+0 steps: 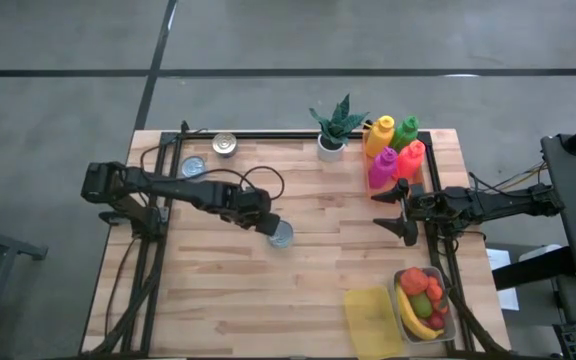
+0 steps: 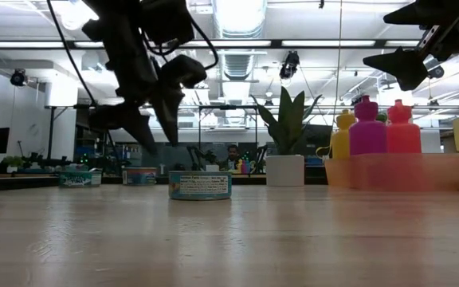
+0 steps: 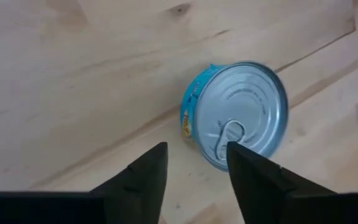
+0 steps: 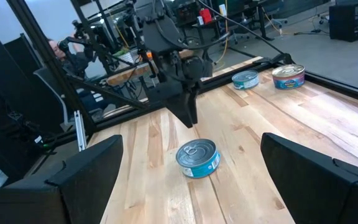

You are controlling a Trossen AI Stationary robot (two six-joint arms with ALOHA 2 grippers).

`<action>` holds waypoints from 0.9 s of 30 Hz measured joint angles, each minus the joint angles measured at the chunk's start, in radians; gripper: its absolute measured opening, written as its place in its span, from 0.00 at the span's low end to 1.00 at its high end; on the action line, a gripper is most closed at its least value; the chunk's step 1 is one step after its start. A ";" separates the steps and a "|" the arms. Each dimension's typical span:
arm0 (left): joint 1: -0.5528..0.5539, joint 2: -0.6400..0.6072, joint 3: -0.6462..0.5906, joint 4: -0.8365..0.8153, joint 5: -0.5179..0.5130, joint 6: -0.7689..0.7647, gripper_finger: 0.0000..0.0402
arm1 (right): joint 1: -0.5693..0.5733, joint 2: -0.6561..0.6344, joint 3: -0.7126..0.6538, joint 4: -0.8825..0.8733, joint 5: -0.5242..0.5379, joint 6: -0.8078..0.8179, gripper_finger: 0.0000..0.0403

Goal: Pick & Place Food Item
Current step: Put the blue tuna can into the yellow bin

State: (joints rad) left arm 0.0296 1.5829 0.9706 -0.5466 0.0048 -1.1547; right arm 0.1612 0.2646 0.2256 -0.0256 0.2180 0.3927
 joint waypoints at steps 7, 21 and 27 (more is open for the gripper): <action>-0.002 0.000 -0.070 0.167 -0.010 0.203 0.37 | 0.000 0.000 0.000 0.000 0.000 0.000 0.94; 0.000 0.000 -0.113 0.180 -0.020 0.342 0.37 | 0.000 0.000 0.000 0.000 0.000 0.000 0.94; 0.000 0.000 -0.119 0.184 -0.050 0.374 0.37 | 0.000 0.000 0.000 0.000 0.000 0.000 0.94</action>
State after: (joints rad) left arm 0.0299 1.5829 0.8513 -0.3630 -0.0449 -0.7803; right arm 0.1611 0.2646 0.2256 -0.0254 0.2180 0.3927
